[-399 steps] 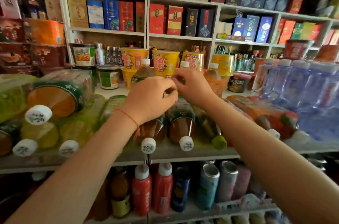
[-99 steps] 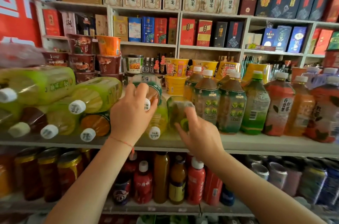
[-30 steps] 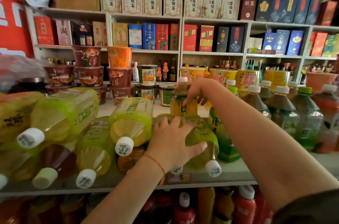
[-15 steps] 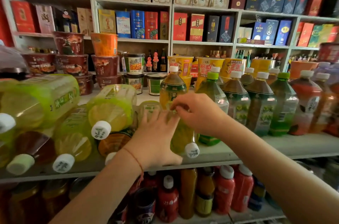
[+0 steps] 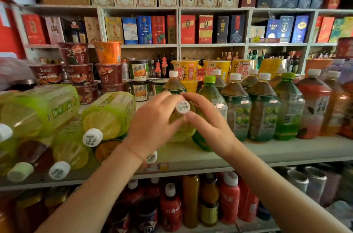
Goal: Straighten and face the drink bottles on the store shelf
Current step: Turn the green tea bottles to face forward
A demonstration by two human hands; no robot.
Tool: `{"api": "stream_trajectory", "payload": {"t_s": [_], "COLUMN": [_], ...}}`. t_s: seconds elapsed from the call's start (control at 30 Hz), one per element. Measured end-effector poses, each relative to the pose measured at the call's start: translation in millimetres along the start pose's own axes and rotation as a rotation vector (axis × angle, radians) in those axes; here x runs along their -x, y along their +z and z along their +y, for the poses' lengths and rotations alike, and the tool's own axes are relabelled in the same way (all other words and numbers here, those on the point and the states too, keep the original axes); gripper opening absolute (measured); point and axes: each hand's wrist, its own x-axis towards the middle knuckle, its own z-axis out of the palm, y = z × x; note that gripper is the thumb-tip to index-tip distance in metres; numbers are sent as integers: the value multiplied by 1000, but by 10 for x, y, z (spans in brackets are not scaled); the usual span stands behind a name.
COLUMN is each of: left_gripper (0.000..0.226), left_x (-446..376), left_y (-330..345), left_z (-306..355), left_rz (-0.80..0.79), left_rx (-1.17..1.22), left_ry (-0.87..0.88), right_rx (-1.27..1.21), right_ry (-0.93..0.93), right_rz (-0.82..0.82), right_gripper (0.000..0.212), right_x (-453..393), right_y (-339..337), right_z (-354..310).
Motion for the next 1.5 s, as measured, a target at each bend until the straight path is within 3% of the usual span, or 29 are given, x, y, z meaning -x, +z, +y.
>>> {"api": "stream_trajectory", "payload": {"t_s": [0.13,0.2,0.33,0.47,0.57,0.7,0.8,0.87,0.93,1.0,1.23,1.4,1.5], "left_gripper": [47,46,34,42,45,41,42,43,44,42,33,34,42], "left_x": [-493,-659,-799,-687,-563,-223,-5,146,297,449,729,825,897], "left_y": [-27,24,156,85,-214,-689,-769,-763,-785,-798,-674,-701,-763], "left_z": [-104,-147,-259,-298,-184,-155,-308,-380,-440,-487,-589,-630,-669], "left_rz": [-111,-180,-251,-378,-360,-173,-332,-414,-394,-267,74,162,186], "left_rx": [-16,-31,21,90,-55,-306,-527,-561,-540,-480,-227,-167,-247], "left_ry": [-140,-195,-366,-422,-346,-224,-298,-347,-348,-303,-243,-193,-268], "right_rx": [381,576,943,1213,1230,953,926,1035,1085,1097,1002,991,1070], "right_ry": [-67,-128,-169,-133,-136,-326,-506,-555,-484,-396,-378,-270,-111], "right_rz": [118,224,346,248,222,196,105,146,202,245,340,439,350], "right_gripper": [87,94,86,76,71,55,46,31,23,22,22,21,22], "right_x": [27,-13,-160,-229,-216,-143,-47,20,66,86,-247,-723,-964], "right_y": [172,303,530,615,583,651,923,1110,1226,1276,1106,986,939], "right_z": [115,209,381,522,493,274,148,171,226,259,-46,-349,-438]}}
